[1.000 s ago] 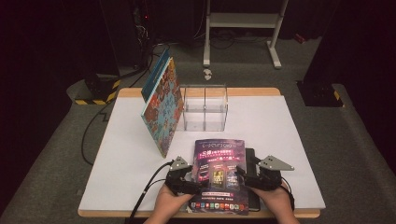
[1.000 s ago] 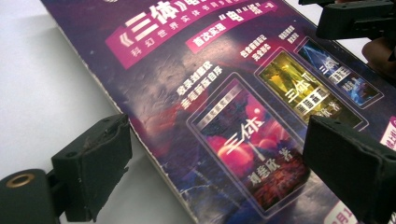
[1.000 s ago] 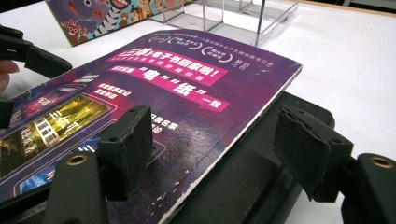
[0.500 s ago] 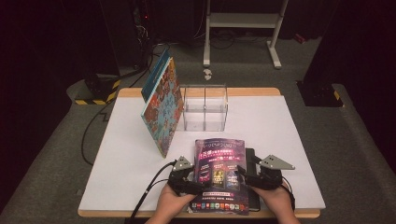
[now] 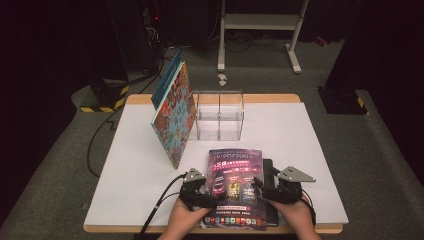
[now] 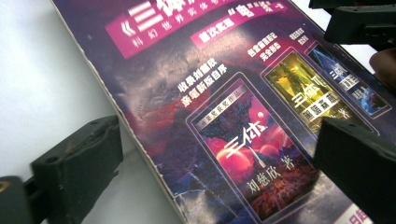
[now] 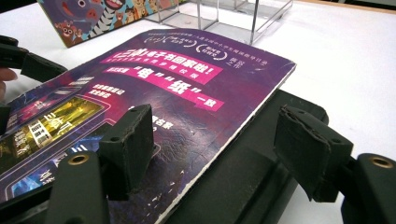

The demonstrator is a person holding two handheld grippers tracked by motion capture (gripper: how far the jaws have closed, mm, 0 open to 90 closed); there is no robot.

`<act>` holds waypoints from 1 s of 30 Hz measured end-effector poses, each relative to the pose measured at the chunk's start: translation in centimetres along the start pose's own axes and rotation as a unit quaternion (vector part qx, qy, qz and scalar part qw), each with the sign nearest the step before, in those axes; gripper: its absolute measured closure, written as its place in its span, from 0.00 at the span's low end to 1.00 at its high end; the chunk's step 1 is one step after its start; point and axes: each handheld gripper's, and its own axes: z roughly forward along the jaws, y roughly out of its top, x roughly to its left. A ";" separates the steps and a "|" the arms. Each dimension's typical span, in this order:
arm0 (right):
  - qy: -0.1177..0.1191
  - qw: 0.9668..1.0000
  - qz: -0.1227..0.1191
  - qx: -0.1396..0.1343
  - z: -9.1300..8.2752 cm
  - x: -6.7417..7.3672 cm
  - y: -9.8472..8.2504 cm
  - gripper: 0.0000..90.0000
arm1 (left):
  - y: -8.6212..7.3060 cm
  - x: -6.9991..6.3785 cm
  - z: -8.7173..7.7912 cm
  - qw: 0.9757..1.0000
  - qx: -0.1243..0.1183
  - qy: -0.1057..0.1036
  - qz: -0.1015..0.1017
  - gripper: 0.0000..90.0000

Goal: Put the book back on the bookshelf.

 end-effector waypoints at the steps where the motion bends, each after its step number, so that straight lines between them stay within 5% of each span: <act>1: 0.001 1.000 -0.002 0.001 0.0 0.0 0.0 0.31 | 0.1 0.0 0.0 1.000 0.003 -0.001 -0.001 0.00; 4: 0.002 1.000 -0.004 0.001 0.1 0.1 0.0 0.31 | 0.0 -0.1 0.0 1.000 0.000 -0.005 -0.002 0.00; 13: -0.001 1.000 0.002 -0.001 0.1 -0.1 0.0 0.31 | 0.1 -1.8 -0.4 0.998 -0.012 -0.021 0.053 0.03; 20: -0.009 1.000 0.007 -0.004 -0.1 -0.3 0.1 0.31 | 0.3 -3.7 -0.5 0.994 -0.032 -0.027 0.104 0.03; 30: -0.019 1.000 -0.005 0.011 0.7 0.5 0.3 0.21 | -0.1 -2.1 -0.4 0.994 -0.045 0.003 0.103 0.01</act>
